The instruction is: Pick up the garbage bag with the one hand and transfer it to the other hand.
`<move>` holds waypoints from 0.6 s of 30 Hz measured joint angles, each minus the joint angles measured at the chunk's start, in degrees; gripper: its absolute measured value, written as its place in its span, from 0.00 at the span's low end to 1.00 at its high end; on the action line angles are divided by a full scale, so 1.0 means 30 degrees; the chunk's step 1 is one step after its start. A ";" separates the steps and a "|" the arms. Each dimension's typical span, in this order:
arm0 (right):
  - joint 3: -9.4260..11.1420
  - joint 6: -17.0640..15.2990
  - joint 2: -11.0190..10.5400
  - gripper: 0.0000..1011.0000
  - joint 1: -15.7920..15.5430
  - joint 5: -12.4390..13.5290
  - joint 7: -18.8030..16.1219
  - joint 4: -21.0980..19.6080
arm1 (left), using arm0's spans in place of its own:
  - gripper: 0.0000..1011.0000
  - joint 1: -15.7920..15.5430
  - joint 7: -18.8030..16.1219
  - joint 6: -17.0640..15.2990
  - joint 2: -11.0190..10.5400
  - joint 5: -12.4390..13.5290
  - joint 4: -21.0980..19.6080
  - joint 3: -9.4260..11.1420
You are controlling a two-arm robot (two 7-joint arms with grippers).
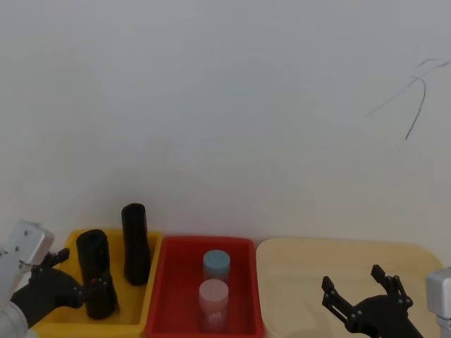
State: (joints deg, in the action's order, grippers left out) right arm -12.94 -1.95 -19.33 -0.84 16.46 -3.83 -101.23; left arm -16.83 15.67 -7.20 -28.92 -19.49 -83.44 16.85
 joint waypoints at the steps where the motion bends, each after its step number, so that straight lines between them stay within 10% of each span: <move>1: 0.0000 0.0001 0.0000 0.99 0.0001 0.0001 0.0000 0.0001 | 0.99 -0.0117 0.0001 -0.0005 0.0098 0.0080 0.0118 0.0046; 18: 0.0001 0.0001 0.0000 0.99 0.0001 0.0000 0.0000 0.0001 | 0.99 -0.1054 -0.0526 -0.0105 0.1011 0.0932 0.1134 0.0328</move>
State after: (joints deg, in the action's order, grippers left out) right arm -12.94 -1.95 -19.33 -0.84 16.46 -3.83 -101.23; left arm -19.99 14.09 -7.52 -25.89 -16.70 -80.04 17.83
